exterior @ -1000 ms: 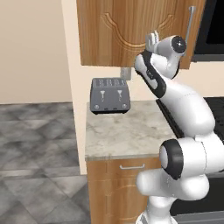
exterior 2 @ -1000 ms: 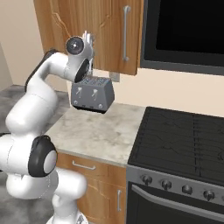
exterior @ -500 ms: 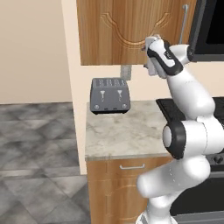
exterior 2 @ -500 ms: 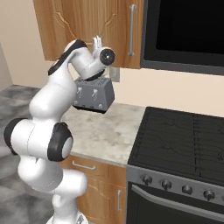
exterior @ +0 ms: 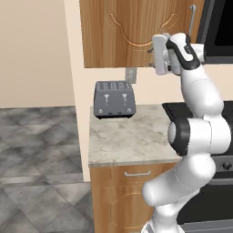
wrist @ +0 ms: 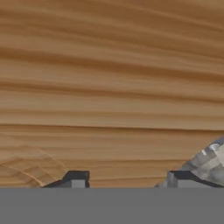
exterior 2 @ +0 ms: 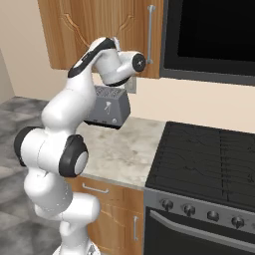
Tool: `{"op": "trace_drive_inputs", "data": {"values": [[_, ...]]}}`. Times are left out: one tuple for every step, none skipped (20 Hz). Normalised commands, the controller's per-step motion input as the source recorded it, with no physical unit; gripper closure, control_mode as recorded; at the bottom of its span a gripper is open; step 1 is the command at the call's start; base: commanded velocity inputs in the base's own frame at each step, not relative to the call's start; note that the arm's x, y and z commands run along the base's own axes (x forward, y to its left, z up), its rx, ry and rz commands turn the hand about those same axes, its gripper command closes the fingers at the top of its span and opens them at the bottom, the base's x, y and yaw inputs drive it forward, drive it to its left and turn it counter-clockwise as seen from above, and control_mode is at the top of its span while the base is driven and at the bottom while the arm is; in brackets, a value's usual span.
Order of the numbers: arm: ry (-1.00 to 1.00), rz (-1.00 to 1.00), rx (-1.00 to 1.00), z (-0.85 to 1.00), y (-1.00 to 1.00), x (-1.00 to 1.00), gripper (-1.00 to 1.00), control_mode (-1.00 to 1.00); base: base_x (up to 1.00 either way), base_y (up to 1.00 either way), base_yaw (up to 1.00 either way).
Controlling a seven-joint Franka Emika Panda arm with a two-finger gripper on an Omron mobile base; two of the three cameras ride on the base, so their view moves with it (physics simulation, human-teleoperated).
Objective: Close all open cabinet doors.
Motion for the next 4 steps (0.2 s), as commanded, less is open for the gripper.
{"op": "trace_drive_inputs", "data": {"values": [[0.0,0.13,0.0,-0.13,0.25,0.0,-1.0,-1.0,0.0,0.0,0.0],[0.0,0.1,0.0,-0.12,0.26,-0.03,-1.0,-1.0,0.0,0.0,0.0],[0.0,0.04,0.0,-0.12,0.28,-0.01,-1.0,-1.0,0.0,0.0,0.0],[0.0,0.02,0.0,-0.13,0.28,-0.03,-1.0,-1.0,0.0,0.0,0.0]]}}
